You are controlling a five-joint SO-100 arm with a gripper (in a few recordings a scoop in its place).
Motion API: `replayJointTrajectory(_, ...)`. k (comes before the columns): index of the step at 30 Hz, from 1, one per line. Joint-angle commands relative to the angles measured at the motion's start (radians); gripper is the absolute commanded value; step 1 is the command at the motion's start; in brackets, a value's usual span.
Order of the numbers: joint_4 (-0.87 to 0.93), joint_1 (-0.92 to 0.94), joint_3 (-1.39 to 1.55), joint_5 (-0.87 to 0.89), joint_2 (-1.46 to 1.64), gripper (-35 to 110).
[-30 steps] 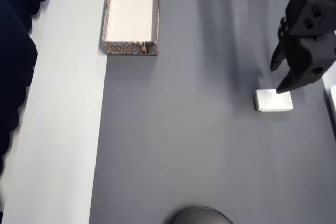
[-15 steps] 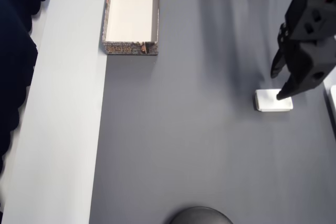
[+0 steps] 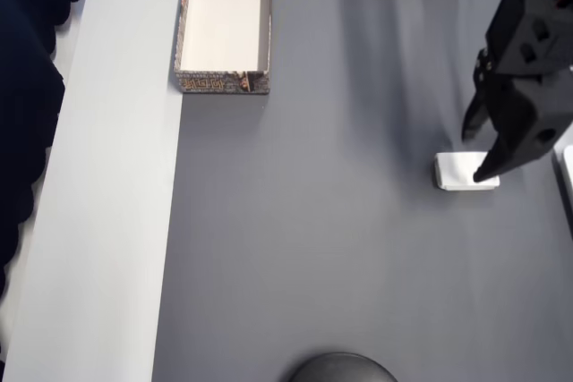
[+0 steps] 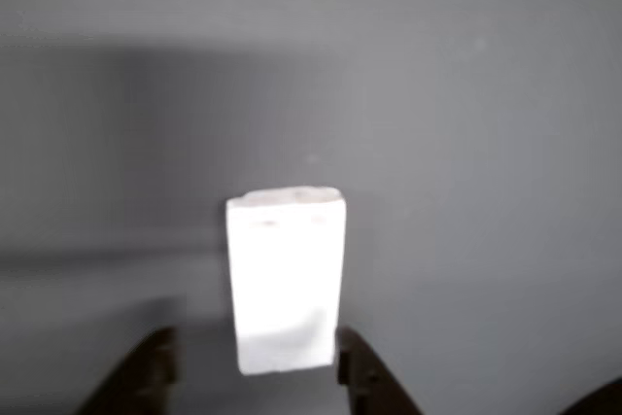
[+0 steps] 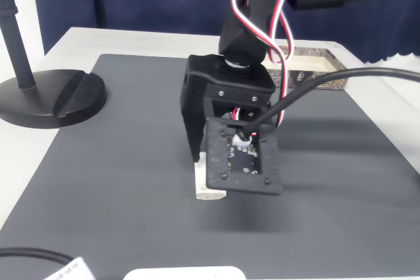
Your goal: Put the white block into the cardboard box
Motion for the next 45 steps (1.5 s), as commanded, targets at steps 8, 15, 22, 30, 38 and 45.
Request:
replayJointTrajectory(8, -0.003, -0.009, -0.072, 0.009, 0.011, 27)
replayJointTrajectory(15, -0.04, -0.008, -0.072, 0.018, -0.005, 27)
replayJointTrajectory(22, -0.055, -0.008, -0.084, 0.021, -0.029, 27)
replayJointTrajectory(30, -0.075, -0.011, -0.101, 0.041, -0.049, 29)
replayJointTrajectory(38, -0.077, -0.014, -0.101, 0.048, -0.064, 29)
replayJointTrajectory(45, -0.077, -0.012, -0.101, 0.057, -0.072, 30)
